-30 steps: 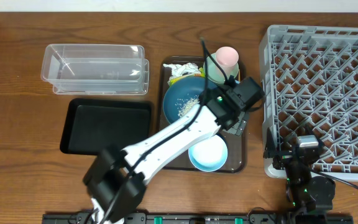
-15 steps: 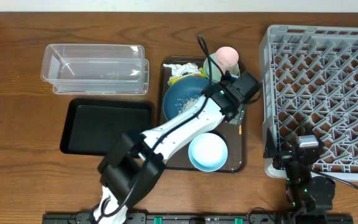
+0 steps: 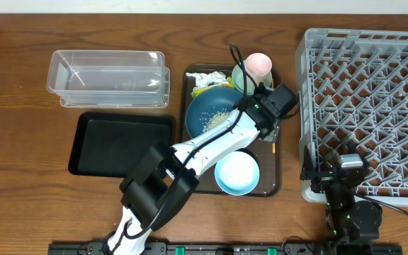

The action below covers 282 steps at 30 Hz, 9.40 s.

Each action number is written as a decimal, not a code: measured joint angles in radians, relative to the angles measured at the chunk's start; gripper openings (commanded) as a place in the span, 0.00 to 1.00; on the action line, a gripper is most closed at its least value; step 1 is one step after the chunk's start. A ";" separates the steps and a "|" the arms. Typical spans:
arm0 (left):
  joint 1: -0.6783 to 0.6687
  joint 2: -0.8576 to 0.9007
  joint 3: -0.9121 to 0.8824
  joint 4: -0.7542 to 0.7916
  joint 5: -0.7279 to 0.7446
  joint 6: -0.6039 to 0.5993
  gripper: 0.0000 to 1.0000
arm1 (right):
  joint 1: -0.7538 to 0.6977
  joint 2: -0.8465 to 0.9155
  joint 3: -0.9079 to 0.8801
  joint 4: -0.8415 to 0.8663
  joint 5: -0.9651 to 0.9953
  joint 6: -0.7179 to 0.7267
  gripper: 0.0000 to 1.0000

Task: Sort waste into correct bins and load items into the dishwasher rack
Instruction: 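Close the left gripper on the blue bowl rim, then lift the blue bowl with the left gripper toward the black tray, then tilt the blue bowl over the black tray to pour out the rice, then carry the emptied blue bowl back onto the brown tray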

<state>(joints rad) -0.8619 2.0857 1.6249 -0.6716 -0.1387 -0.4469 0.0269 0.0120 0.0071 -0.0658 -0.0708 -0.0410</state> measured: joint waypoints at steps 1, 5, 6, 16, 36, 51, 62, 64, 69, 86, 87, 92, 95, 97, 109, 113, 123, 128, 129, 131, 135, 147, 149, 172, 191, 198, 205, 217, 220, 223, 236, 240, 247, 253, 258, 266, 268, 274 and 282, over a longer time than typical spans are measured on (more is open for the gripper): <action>0.000 0.000 0.000 0.000 -0.003 0.000 0.79 | 0.000 0.000 0.000 0.000 0.000 0.000 0.99; 0.000 0.000 0.000 0.002 -0.011 -0.002 0.79 | 0.000 0.000 0.000 0.000 0.000 0.000 0.99; 0.000 0.000 0.000 0.003 -0.012 -0.002 0.78 | 0.000 0.000 0.000 0.000 0.000 0.000 0.99; 0.000 0.000 0.000 0.033 -0.019 -0.002 0.76 | 0.000 0.000 0.000 0.000 0.000 0.000 0.99; 0.035 0.086 0.000 0.052 -0.026 -0.002 0.61 | 0.000 0.000 0.000 0.000 0.000 0.000 0.99; 0.026 0.086 0.000 0.051 -0.021 -0.005 0.25 | 0.000 0.000 0.000 0.000 0.000 0.000 0.99; 0.022 0.068 0.000 0.026 -0.037 -0.002 0.06 | 0.000 0.000 0.000 0.000 0.000 0.000 0.99; 0.021 0.052 0.000 0.018 -0.037 -0.002 0.06 | 0.000 0.000 0.000 0.000 0.000 0.000 0.99; 0.021 -0.010 0.000 -0.017 -0.024 -0.004 0.06 | 0.000 0.000 0.000 0.000 0.000 0.000 0.99; 0.027 -0.309 -0.001 -0.274 0.005 -0.079 0.06 | 0.000 0.000 0.000 0.000 0.000 0.000 0.99; 0.035 -0.327 -0.001 -0.277 0.023 -0.080 0.06 | 0.000 0.000 0.000 0.000 0.000 0.000 0.98; 0.115 -0.377 -0.001 -0.307 0.142 -0.082 0.06 | 0.000 0.000 0.000 0.000 0.000 0.000 0.99; 0.183 -0.395 -0.001 -0.348 0.190 -0.082 0.06 | 0.000 0.000 0.000 0.000 0.000 0.000 0.99; 0.231 -0.411 -0.002 -0.376 0.210 -0.081 0.06 | 0.000 0.000 0.000 0.000 0.000 0.000 0.99; 0.416 -0.586 -0.102 -0.338 0.385 -0.045 0.06 | 0.000 0.000 0.000 0.000 0.000 0.000 0.99; 0.488 -0.627 -0.212 -0.237 0.481 -0.027 0.06 | 0.000 0.000 0.000 0.000 0.000 0.000 0.99; 0.621 -0.659 -0.377 -0.128 0.663 0.010 0.06 | 0.000 0.000 0.000 0.000 0.000 0.000 0.99; 0.669 -0.659 -0.418 -0.086 0.753 0.033 0.06 | 0.000 0.000 0.000 0.000 0.000 0.000 0.99; 0.677 -0.659 -0.424 -0.083 0.771 0.034 0.06 | 0.000 0.000 0.000 0.000 0.000 0.000 0.99; 0.695 -0.659 -0.436 -0.079 0.810 0.037 0.06 | 0.000 0.000 0.000 0.000 0.000 0.000 0.99; 0.726 -0.659 -0.443 -0.079 0.871 0.048 0.06 | 0.000 0.000 0.000 0.000 0.000 0.000 0.99; 0.865 -0.659 -0.443 -0.079 1.033 0.068 0.06 | 0.000 0.000 0.000 0.000 0.000 0.000 0.99; 0.887 -0.659 -0.443 -0.080 1.055 0.071 0.06 | 0.000 0.000 0.000 0.000 0.000 0.000 0.99; 1.164 -0.663 -0.536 -0.071 1.314 0.128 0.06 | 0.000 0.000 0.000 0.000 0.000 0.000 0.99; 1.369 -0.663 -0.540 -0.090 1.530 0.164 0.06 | 0.000 0.000 0.000 0.000 0.000 0.000 0.99; 1.440 -0.663 -0.541 -0.132 1.600 0.188 0.06 | 0.000 0.000 0.000 0.000 0.000 0.000 0.99; 1.479 -0.663 -0.541 -0.174 1.617 0.201 0.06 | 0.000 0.000 0.000 0.000 0.000 0.000 0.99; 1.489 -0.665 -0.546 -0.402 1.661 0.301 0.06 | 0.000 0.000 0.000 0.000 0.000 0.000 0.99; 1.485 -0.681 -0.556 -0.389 1.656 0.362 0.06 | 0.000 0.000 0.000 0.000 0.000 0.000 0.99; 1.489 -0.691 -0.553 -0.402 1.648 0.402 0.06 | 0.000 0.000 0.000 0.000 0.000 0.000 0.99; 1.486 -0.696 -0.553 -0.330 1.663 0.424 0.06 | 0.000 0.000 0.000 0.000 0.000 0.000 0.99; 1.458 -0.731 -0.553 -0.332 1.662 0.420 0.06 | 0.000 0.000 0.000 0.000 0.000 0.000 0.99; 1.250 -0.879 -0.468 -0.286 1.492 0.275 0.06 | 0.000 0.000 0.000 0.000 0.000 0.000 0.99; 0.866 -0.971 -0.340 -0.111 1.160 0.104 0.06 | 0.000 0.000 0.000 0.000 0.000 0.000 0.99; 0.557 -0.970 -0.324 -0.055 0.851 0.025 0.06 | 0.000 0.000 0.000 0.000 0.000 0.000 0.99; 0.193 -0.757 -0.324 0.061 0.356 0.011 0.06 | 0.000 0.000 0.000 0.000 0.000 0.000 0.99; 0.137 -0.692 -0.324 0.105 0.284 0.022 0.06 | 0.000 0.000 0.000 0.000 0.000 0.000 0.99; 0.042 -0.504 -0.324 0.222 0.136 0.036 0.07 | 0.000 0.000 0.000 0.000 0.000 0.000 0.99; 0.037 -0.342 -0.324 0.288 0.056 0.040 0.07 | 0.000 0.000 0.000 0.000 0.000 0.000 0.99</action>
<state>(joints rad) -0.8253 1.7439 1.3006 -0.3840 -0.0830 -0.4065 0.0269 0.0120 0.0071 -0.0658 -0.0708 -0.0410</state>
